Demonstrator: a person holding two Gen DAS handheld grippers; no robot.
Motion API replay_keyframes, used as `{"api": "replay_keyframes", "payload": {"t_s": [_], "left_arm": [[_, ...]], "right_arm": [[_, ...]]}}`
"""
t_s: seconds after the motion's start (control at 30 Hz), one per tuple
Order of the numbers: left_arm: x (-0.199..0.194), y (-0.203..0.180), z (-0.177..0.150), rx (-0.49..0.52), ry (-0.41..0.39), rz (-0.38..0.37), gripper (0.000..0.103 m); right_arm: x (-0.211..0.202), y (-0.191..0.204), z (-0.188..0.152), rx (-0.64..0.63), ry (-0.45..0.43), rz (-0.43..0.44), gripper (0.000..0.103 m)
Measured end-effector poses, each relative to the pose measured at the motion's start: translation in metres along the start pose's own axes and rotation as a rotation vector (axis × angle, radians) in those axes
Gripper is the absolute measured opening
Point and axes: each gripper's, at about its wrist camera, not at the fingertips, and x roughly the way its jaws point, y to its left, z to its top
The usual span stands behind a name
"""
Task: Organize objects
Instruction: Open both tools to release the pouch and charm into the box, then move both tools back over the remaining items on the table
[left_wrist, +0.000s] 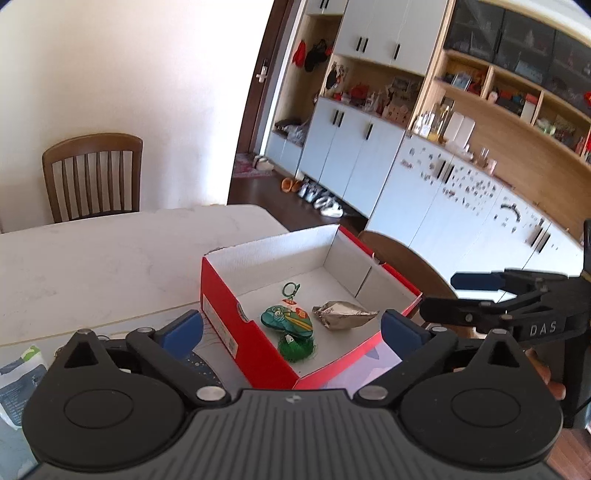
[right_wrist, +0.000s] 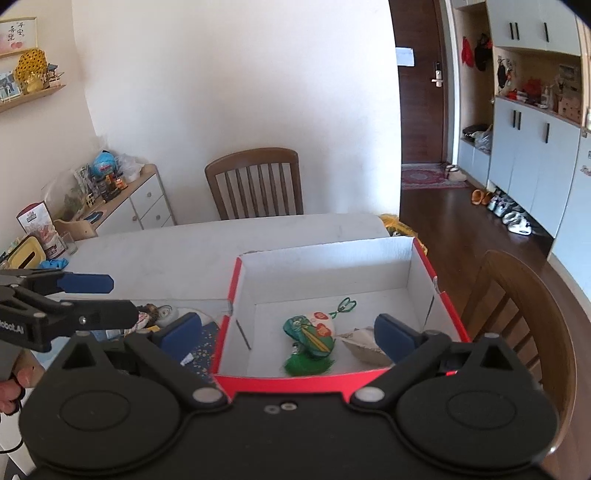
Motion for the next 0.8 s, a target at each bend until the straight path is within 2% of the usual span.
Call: {"api": "replay_keyframes", "payload": {"t_s": [0.13,0.3,0.63,0.8], "left_arm": [[-0.019,0.017,-0.009,-0.012,-0.049,-0.040,0.103],[-0.043,0.039,-0.020,-0.025,-0.089,-0.040,0.103],[-0.084,0.096,-0.039,-0.058,-0.113,0.035,0.103],[-0.093,0.129,-0.048,-0.086,-0.084,0.065,0.103]], "right_arm": [[-0.008,0.019,-0.006,0.025,-0.016,-0.024,0.100],[-0.013,0.044,-0.015,0.045,-0.021,-0.051,0.099],[-0.007,0.105,-0.030,0.046,-0.028,-0.044,0.099],[0.010,0.131,-0.032,0.035,-0.002,-0.011,0.098]]}}
